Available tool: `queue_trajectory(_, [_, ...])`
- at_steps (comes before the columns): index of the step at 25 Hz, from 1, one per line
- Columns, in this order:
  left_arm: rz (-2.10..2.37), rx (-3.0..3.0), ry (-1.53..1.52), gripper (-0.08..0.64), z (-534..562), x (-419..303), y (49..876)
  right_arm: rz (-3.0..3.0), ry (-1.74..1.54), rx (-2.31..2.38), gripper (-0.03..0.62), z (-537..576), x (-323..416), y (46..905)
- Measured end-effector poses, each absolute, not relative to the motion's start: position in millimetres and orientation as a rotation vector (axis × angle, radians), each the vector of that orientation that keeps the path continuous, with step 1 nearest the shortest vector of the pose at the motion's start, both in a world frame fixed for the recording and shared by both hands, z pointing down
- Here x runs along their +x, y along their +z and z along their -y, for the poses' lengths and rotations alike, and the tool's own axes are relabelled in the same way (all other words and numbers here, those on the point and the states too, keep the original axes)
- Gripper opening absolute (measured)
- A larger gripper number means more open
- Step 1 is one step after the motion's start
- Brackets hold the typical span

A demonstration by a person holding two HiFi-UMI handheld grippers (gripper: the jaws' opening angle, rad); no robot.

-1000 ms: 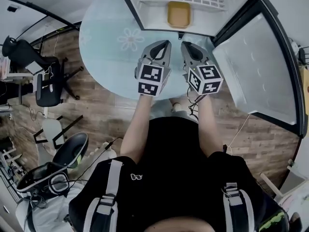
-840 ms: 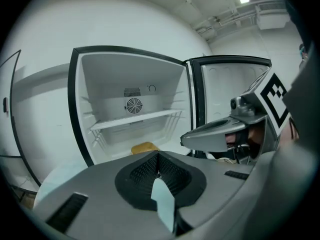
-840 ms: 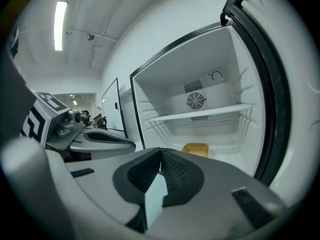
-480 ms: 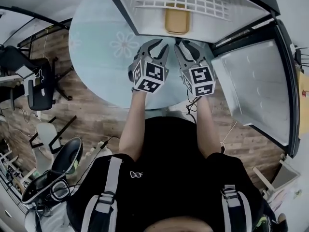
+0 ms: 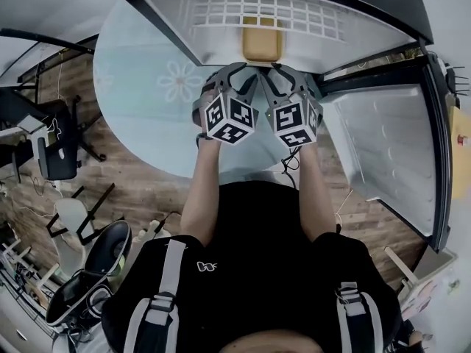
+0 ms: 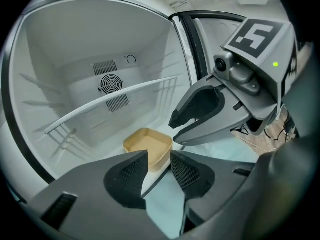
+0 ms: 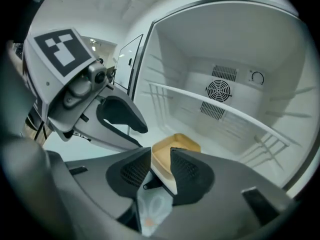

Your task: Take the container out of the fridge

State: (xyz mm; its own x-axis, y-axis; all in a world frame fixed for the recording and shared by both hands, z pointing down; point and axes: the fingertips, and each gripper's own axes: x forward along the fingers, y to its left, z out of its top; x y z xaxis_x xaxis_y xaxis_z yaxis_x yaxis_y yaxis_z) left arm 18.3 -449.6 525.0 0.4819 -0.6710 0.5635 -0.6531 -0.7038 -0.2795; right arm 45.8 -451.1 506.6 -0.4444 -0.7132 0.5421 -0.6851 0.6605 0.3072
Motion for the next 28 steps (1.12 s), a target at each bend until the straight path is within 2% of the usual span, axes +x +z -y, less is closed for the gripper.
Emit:
queue_trajectory(6, [-1.13,-2.64,-1.123,0.158,478,13,551,2.134,-0.087,1.024,0.126,472,47,532])
queue_trajectory(9, [-1.088,-2.628,-1.154,0.158,490,21,561,2.09,-0.122,1.007,0.095,480,51,544])
queue_trajectory(20, [-0.972,-2.618,-1.264,0.172,496,33,592,1.959,-0.223,0.877,0.077,492,47,579])
queue_trajectory(28, [-0.881,-2.557,-1.35,0.112,484,34,604,1.906,-0.288,0.787,0.067,481,46,591])
